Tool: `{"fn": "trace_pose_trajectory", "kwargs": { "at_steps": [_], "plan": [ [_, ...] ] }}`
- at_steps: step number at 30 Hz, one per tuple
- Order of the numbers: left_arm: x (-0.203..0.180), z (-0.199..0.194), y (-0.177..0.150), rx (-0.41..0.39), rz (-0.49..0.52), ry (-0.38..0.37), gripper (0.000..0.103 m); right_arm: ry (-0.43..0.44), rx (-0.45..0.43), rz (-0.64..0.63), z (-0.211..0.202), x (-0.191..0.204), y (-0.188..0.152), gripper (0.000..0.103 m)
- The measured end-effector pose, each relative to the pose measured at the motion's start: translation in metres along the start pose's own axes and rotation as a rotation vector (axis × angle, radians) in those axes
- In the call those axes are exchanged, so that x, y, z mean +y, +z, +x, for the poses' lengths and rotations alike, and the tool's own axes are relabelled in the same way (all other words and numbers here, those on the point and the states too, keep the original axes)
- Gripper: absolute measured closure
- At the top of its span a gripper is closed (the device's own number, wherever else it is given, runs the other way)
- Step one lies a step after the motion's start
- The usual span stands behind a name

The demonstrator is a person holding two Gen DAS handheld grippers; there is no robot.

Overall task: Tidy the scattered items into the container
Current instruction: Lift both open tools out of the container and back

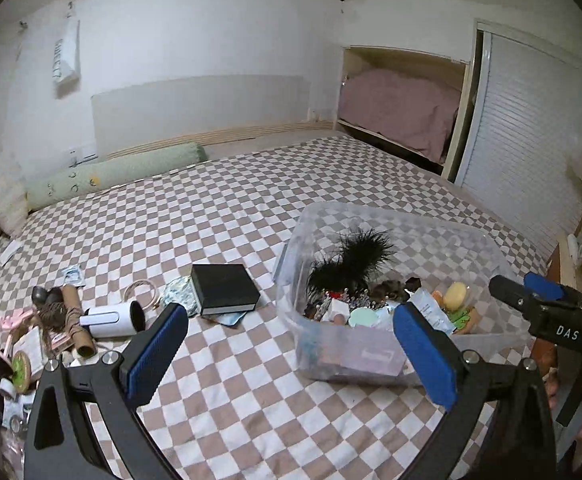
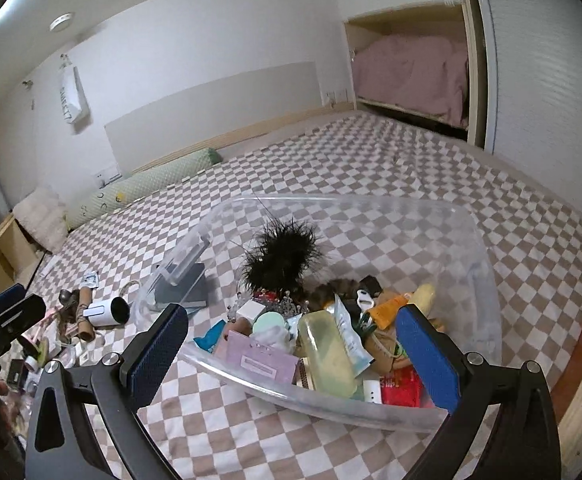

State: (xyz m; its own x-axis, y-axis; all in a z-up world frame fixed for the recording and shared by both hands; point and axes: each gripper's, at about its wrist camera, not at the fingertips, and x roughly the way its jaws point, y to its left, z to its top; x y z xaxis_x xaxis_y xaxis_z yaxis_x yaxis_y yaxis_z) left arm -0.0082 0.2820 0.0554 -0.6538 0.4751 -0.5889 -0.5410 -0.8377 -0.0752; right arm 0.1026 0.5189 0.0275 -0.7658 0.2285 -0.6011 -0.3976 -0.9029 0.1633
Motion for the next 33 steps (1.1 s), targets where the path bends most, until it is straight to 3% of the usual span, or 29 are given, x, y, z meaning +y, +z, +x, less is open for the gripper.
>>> {"fn": "trace_pose_trajectory", "kwargs": {
  "at_steps": [7,24,33],
  "plan": [
    [0.007,-0.013,-0.012,-0.01,-0.003,0.031,0.0,-0.022,-0.042,-0.057,-0.015,0.012,-0.011,0.0],
    [0.024,-0.02,-0.036,-0.025,0.007,0.135,0.0,-0.054,-0.034,-0.118,-0.015,0.026,-0.023,0.0],
    [0.03,-0.022,-0.037,-0.031,-0.018,0.129,0.0,-0.056,-0.034,-0.138,-0.015,0.03,-0.025,0.0]
  ]
}}
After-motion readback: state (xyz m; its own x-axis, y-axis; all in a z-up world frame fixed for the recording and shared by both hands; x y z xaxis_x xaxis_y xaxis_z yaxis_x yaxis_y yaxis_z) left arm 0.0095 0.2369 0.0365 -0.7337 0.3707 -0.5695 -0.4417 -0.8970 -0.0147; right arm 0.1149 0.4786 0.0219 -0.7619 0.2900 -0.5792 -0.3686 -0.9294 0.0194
